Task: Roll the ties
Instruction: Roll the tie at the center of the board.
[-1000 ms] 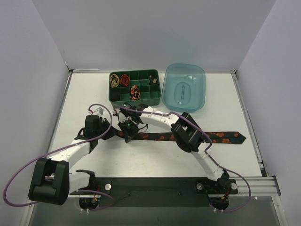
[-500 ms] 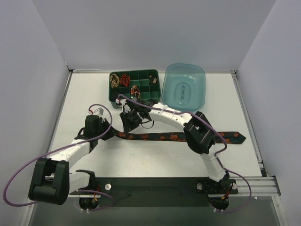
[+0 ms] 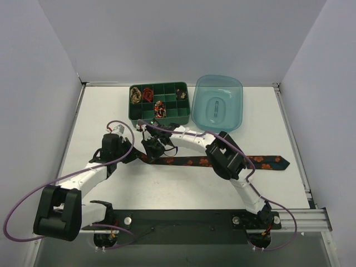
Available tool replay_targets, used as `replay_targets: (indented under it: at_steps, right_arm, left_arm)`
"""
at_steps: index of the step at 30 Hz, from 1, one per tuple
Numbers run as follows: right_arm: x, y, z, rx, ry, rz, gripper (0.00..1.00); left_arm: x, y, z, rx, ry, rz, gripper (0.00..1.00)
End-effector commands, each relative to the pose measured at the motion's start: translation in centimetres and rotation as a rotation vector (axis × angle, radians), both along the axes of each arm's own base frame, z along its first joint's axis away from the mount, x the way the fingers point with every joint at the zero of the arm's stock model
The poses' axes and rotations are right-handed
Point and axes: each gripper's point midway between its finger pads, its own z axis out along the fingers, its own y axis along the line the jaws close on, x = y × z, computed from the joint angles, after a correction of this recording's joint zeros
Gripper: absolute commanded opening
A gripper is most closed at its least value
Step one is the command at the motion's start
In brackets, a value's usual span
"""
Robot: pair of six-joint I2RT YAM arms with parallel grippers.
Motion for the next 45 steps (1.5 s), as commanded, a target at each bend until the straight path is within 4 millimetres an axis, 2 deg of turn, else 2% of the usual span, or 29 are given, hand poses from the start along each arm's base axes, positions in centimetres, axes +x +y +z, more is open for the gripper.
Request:
replay_targets:
  at_steps: [1, 5, 9, 16, 28, 33, 38, 39, 45]
  right_arm:
    - [0.8, 0.5, -0.4, -0.008, -0.02, -0.022, 0.0]
    - [0.9, 0.4, -0.9, 0.013, 0.029, -0.04, 0.0]
    - [1.4, 0.2, -0.4, 0.062, 0.074, -0.075, 0.0]
    - [2.1, -0.8, 0.0, 0.142, 0.157, -0.157, 0.0]
    - [0.6, -1.3, -1.0, 0.188, 0.275, -0.201, 0.0]
    - [0.5, -1.1, -0.5, 0.203, 0.281, -0.195, 0.0]
    - [0.6, -1.2, 1.2, 0.226, 0.279, -0.189, 0.0]
    - [0.8, -1.4, 1.6, 0.23, 0.277, -0.192, 0.0]
    - [2.4, -2.0, 6.1, 0.288, 0.238, -0.223, 0.0]
  left_arm:
    - [1.6, -1.5, 3.0, -0.035, -0.091, -0.035, 0.0]
    - [1.8, -2.6, 3.9, -0.063, -0.121, -0.052, 0.0]
    - [1.6, -3.6, 3.8, -0.091, -0.125, -0.058, 0.0]
    - [2.0, -5.5, 4.8, -0.13, -0.178, -0.067, 0.0]
    - [1.8, -8.2, 3.5, -0.169, -0.153, -0.082, 0.0]
    - [2.1, -8.1, 3.9, -0.146, -0.17, -0.073, 0.0]
    - [2.0, -7.1, 3.5, -0.073, -0.158, -0.064, 0.0]
    - [2.1, -7.0, 3.9, -0.067, -0.167, -0.062, 0.0]
    - [1.3, -4.7, 3.5, 0.017, -0.142, 0.002, 0.0]
